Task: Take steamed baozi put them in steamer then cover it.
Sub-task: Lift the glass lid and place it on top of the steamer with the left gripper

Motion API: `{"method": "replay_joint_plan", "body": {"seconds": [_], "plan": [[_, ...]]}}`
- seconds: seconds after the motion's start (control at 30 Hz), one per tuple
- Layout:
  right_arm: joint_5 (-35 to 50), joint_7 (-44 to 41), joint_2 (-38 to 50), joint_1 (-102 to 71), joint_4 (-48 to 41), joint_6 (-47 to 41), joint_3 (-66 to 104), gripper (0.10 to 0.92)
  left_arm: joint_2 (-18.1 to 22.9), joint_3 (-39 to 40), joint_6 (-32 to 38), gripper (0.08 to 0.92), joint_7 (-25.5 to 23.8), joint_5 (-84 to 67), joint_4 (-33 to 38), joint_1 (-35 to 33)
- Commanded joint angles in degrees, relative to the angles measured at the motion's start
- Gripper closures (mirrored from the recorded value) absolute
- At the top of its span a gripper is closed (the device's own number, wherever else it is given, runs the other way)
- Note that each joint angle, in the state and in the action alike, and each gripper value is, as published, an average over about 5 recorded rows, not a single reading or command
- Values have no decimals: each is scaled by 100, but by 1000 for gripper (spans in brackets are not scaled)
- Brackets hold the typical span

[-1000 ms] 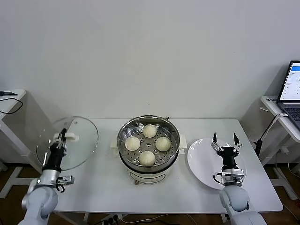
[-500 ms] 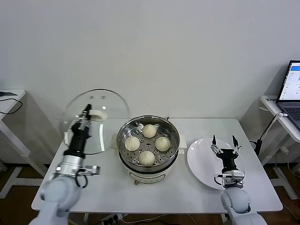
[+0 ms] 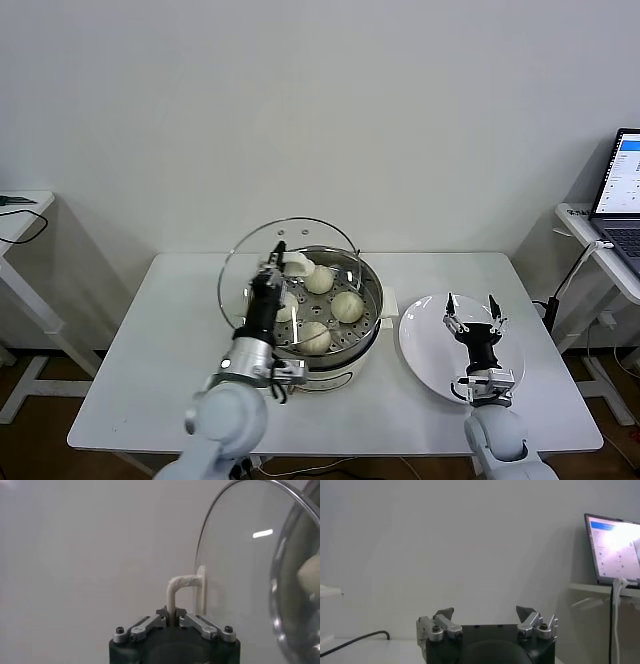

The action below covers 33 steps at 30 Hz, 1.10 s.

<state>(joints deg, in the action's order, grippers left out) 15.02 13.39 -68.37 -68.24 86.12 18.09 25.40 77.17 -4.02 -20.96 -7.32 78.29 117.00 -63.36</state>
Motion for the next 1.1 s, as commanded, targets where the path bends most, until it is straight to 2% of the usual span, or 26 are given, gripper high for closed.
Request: {"method": "replay_joint_plan", "body": {"seconds": [0.03, 0.37, 1.1], "plan": [[-20, -24, -77, -4, -39, 11, 22, 203, 661, 749, -586, 808, -790, 887, -788, 511], [-35, -70, -126, -19, -105, 23, 45, 203, 774, 710, -678, 808, -996, 1017, -1037, 634], [-33, -94, -109, -9, -140, 22, 44, 203, 920, 628, -630, 808, -974, 1207, -1227, 595]]}}
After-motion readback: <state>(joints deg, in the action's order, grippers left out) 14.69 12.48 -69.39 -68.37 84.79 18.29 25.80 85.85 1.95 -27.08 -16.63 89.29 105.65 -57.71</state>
